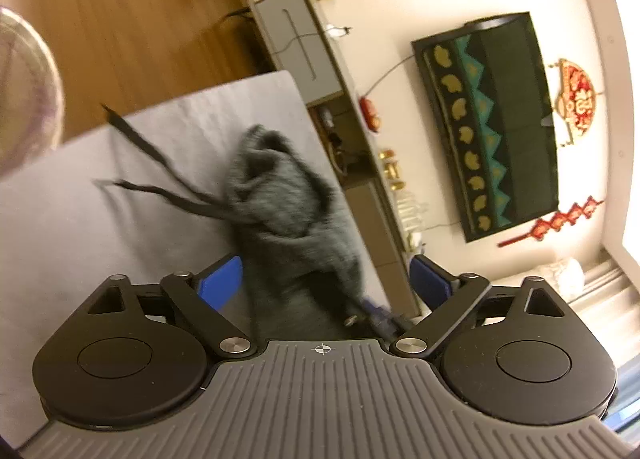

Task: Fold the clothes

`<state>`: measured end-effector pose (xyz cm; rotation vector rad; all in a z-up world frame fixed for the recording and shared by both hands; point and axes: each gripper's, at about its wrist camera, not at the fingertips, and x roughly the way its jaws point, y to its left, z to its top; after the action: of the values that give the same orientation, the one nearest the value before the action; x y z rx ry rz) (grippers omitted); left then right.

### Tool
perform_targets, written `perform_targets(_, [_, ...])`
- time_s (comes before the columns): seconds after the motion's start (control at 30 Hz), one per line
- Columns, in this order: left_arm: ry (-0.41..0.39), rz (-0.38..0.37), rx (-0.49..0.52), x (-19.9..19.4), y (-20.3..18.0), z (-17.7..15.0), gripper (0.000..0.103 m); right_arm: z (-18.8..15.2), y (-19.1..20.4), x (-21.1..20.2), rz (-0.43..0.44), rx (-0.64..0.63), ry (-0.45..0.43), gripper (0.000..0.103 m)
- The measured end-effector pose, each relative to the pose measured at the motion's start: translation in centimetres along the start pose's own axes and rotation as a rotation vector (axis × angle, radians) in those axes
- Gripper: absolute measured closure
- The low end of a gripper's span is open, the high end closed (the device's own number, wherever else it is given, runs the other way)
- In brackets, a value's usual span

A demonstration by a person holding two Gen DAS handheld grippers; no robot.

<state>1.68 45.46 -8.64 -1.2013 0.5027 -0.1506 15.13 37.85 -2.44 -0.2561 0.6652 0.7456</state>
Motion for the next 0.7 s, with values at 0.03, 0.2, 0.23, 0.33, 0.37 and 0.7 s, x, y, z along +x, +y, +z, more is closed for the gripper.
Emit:
perform_targets(0.03, [0.001, 0.003, -0.008, 0.6, 0.0, -0.1, 0.014, -0.2, -0.4, 0.2, 0.014, 0.007, 0.004, 0.098])
perform_targets(0.2, [-0.002, 0.112, -0.015, 3.3, 1.3, -0.2, 0.084, -1.9, -1.5, 0.9, 0.065, 0.037, 0.03, 0.097])
perform_targets(0.23, [0.001, 0.143, -0.009, 3.6, 1.6, -0.2, 0.084, -2.2, -2.1, 0.9, 0.074, 0.046, 0.047, 0.091])
perform_targets(0.33, [-0.022, 0.219, 0.059, 3.6, 1.2, -0.1, 0.091, -2.5, -5.1, -1.6, 0.09, 0.157, 0.041, 0.056])
perform_targets(0.37, [-0.03, 0.241, 0.093, 3.5, 0.8, -0.2, 0.092, -2.4, -6.6, -3.0, 0.088, 0.208, 0.014, 0.053])
perform_targets(0.7, [-0.204, 0.638, 1.157, 6.6, -10.1, -10.5, 0.094, -3.9, -14.9, 2.5, -0.094, 0.28, 0.233, 0.084])
